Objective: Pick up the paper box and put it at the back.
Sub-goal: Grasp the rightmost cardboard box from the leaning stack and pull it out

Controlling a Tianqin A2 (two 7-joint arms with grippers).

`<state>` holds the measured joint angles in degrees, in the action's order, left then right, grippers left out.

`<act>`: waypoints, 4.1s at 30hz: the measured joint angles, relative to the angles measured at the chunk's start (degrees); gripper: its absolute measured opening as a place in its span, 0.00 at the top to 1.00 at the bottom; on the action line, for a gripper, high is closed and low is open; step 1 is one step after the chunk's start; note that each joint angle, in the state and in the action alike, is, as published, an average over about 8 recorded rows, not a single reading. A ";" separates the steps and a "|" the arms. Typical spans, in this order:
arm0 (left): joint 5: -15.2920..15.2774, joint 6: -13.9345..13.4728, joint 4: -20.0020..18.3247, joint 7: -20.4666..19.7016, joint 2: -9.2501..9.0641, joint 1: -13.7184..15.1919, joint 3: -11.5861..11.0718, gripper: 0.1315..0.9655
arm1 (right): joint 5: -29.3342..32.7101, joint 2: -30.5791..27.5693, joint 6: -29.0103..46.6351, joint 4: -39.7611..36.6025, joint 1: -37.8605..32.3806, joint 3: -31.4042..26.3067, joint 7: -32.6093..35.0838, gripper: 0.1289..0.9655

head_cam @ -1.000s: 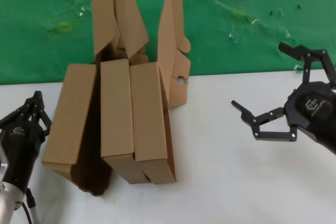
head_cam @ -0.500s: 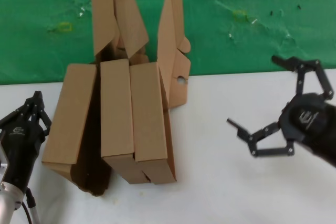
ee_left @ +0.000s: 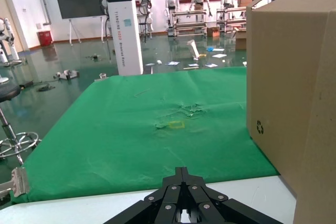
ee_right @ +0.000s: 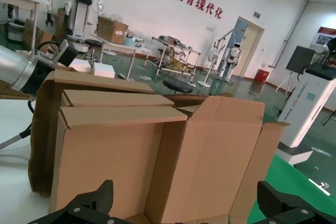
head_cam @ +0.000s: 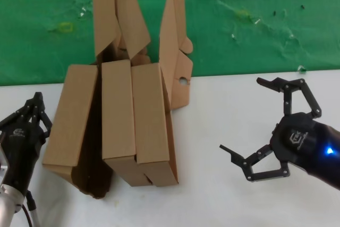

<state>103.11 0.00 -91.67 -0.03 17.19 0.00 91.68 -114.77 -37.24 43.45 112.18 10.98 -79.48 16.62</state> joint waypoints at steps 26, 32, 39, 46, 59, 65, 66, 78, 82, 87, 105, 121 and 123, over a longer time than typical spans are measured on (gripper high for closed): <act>0.01 0.00 0.00 0.01 0.00 0.00 0.00 0.99 | 1.82 -2.43 -0.91 -1.07 -4.44 -5.38 -2.12 0.00; 0.01 0.00 0.00 0.01 0.00 0.00 0.00 0.99 | 1.54 -2.83 -0.48 -1.38 -3.83 -5.27 -1.72 0.00; 0.01 0.00 0.00 0.01 0.00 0.00 0.00 0.99 | 0.93 -3.16 0.24 -1.58 -2.63 -4.36 -0.75 0.00; 0.01 0.00 0.00 0.01 0.00 0.00 0.00 0.99 | 1.08 -4.14 0.32 -1.11 -1.89 -3.76 -0.89 0.00; 0.01 0.00 0.00 0.01 0.00 0.00 0.00 0.99 | 2.55 -5.51 -1.63 2.05 -0.02 -3.01 -2.55 0.00; 0.01 0.00 0.00 0.01 0.00 0.00 0.00 0.99 | 3.36 -5.34 -2.61 3.34 0.75 -3.55 -2.87 0.00; 0.01 0.00 0.00 0.01 0.00 0.00 0.00 0.99 | 3.48 -5.31 -2.71 3.49 0.74 -3.77 -2.92 0.00; 0.01 0.00 0.00 0.01 0.00 0.00 0.00 0.99 | 6.30 -5.03 -2.74 2.36 -3.12 -10.73 -3.91 0.00; 0.01 0.00 0.00 0.01 0.00 0.00 0.00 0.99 | 8.44 -5.48 -2.73 2.11 -4.46 -13.97 -4.90 0.00; 0.01 0.00 0.00 0.01 0.00 0.00 0.00 0.99 | 11.80 -5.90 -3.15 2.01 -6.12 -18.11 -6.82 0.00; 0.01 0.00 0.00 0.01 0.00 0.00 0.00 0.99 | 20.26 -3.98 -4.25 -1.95 -13.15 -28.55 -11.70 0.16; 0.01 0.00 0.00 0.01 0.00 0.00 0.00 0.99 | 19.45 -3.59 -4.08 -4.32 -14.54 -30.17 -10.48 0.50; 0.01 0.00 0.00 0.01 0.00 0.00 0.00 0.99 | 19.25 -3.38 -3.98 -4.72 -14.73 -30.36 -10.12 0.57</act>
<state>103.11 0.00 -91.67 -0.02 17.19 0.00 91.68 -95.52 -40.62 39.47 107.45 -3.75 -109.85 6.50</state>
